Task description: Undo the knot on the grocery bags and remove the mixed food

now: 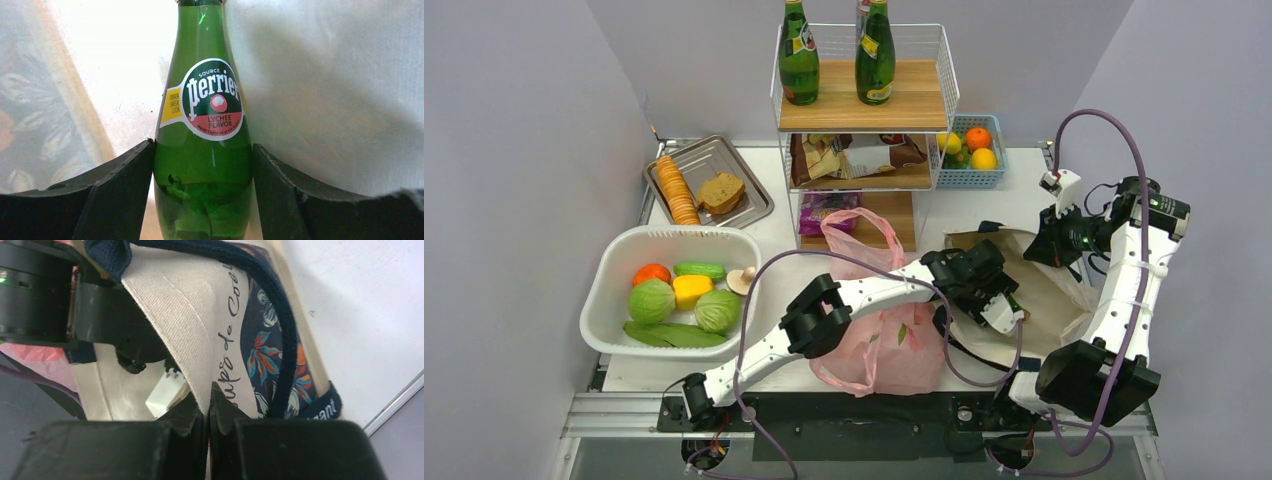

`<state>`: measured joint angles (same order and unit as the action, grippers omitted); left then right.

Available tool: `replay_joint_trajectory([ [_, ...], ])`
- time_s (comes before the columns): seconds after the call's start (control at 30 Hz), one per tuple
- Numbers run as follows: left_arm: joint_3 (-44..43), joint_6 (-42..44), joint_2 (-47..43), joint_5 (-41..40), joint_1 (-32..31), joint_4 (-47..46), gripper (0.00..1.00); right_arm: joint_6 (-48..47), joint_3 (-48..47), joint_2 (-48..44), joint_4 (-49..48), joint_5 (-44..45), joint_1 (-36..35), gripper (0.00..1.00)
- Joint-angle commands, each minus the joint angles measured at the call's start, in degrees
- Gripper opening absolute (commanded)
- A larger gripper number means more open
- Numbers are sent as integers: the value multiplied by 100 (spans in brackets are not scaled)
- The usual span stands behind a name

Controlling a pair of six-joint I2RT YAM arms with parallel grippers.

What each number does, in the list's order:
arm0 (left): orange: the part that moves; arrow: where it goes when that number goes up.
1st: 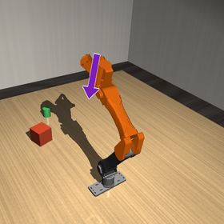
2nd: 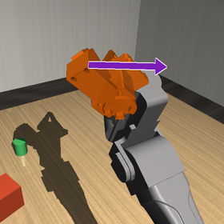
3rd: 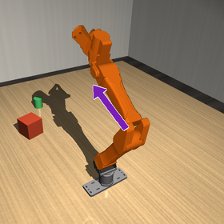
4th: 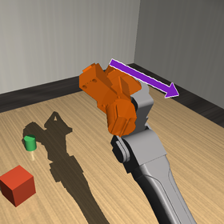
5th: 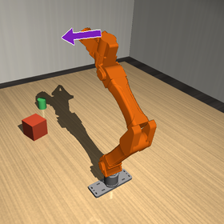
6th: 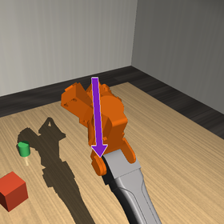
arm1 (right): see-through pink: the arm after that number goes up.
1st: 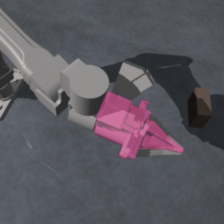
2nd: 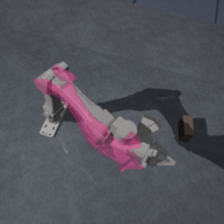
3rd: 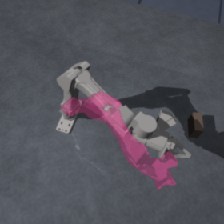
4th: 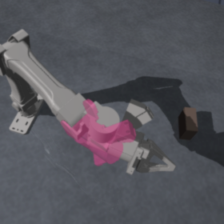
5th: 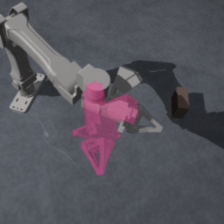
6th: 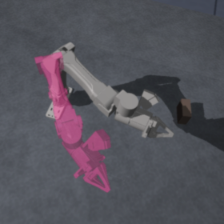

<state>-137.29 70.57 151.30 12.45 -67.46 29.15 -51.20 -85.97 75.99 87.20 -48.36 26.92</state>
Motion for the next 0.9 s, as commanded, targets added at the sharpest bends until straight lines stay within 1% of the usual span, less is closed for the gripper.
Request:
replay_joint_trajectory([
  [0.0,63,-217,-699,529,-250,1757,36,285,-422,-10,287,-619,-18,0],
  [0.13,-365,-311,-774,668,-335,2878,36,476,-357,-119,289,-696,-84,0],
  [0.2,-372,-270,-781,613,-345,3266,36,427,-177,-217,289,-628,-171,0],
  [0.27,-237,-269,-731,477,-342,3426,36,327,45,-280,280,-544,-240,0],
  [0.33,-116,-318,-603,269,-326,3407,39,252,255,-313,283,-486,-284,0],
  [0.4,-120,-431,-407,106,-287,3323,46,209,396,-306,288,-445,-308,0],
  [0.47,-122,-501,-226,-11,-248,3199,58,181,462,-304,287,-414,-317,0],
  [0.5,-109,-514,-139,-68,-210,3101,69,170,474,-308,288,-394,-318,0],
  [0.57,-66,-464,-21,-186,-169,3015,79,153,504,-311,293,-356,-319,0],
  [0.67,8,-517,108,-294,-129,2883,80,123,529,-317,289,-328,-319,0],
  [0.73,33,-527,174,-335,-105,2811,75,101,537,-304,280,-312,-321,0],
  [0.77,35,-526,168,-404,-107,2747,63,88,527,-288,280,-303,-317,0],
  [0.8,40,-544,139,-411,-115,2698,45,77,519,-283,276,-291,-313,0],
  [0.83,90,-669,-6,-375,-117,2529,36,47,502,-268,274,-271,-302,0],
  [0.87,146,-747,-133,-326,-111,2413,19,21,489,-259,274,-258,-288,0],
])
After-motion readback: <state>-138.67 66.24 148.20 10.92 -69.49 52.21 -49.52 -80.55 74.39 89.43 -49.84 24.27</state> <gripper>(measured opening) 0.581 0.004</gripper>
